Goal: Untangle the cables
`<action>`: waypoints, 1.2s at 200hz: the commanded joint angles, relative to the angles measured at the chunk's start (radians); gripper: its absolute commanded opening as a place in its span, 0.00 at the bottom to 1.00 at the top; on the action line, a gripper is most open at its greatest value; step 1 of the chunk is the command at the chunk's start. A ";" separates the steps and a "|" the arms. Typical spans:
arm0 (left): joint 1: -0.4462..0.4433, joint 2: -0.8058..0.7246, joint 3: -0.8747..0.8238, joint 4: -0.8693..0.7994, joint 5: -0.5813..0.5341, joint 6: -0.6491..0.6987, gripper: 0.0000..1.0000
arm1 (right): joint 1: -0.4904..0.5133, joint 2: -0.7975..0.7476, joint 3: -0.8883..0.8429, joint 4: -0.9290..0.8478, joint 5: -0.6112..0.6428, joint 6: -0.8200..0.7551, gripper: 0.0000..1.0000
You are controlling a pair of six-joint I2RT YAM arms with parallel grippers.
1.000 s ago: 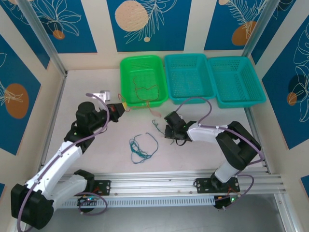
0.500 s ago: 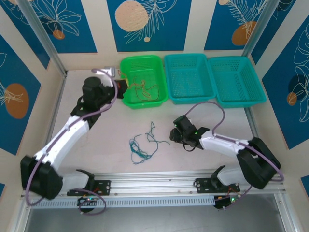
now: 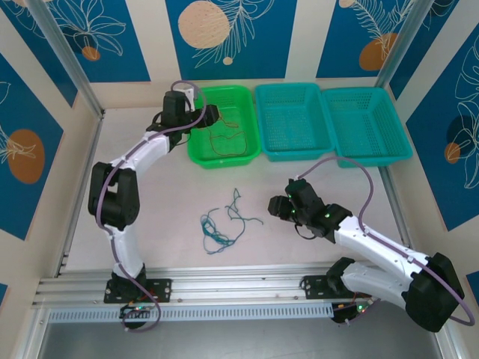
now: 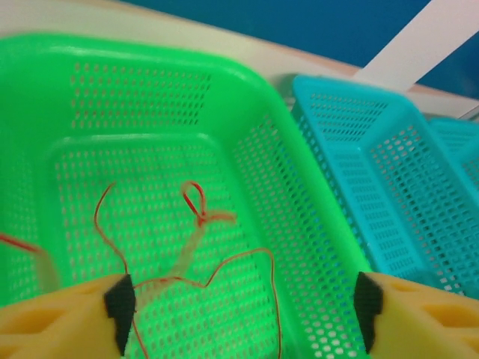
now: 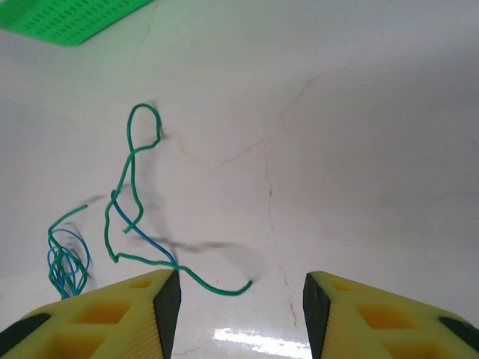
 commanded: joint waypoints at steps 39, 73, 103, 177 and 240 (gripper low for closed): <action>0.000 -0.384 -0.263 -0.043 -0.061 -0.032 0.96 | -0.003 0.080 0.011 0.018 -0.061 -0.051 0.50; -0.076 -0.639 -0.508 -0.051 -0.054 -0.046 0.94 | -0.003 0.220 0.064 0.066 -0.130 -0.088 0.50; -0.199 -0.795 -0.655 -0.132 -0.095 -0.030 0.91 | 0.012 0.341 0.124 0.100 -0.188 -0.134 0.50; -0.310 -0.886 -0.924 -0.310 -0.181 -0.044 0.91 | 0.118 0.568 0.254 0.104 -0.337 -0.339 0.58; -0.320 -0.649 -0.943 -0.155 -0.003 -0.103 0.90 | 0.194 0.664 0.318 -0.026 -0.227 -0.412 0.53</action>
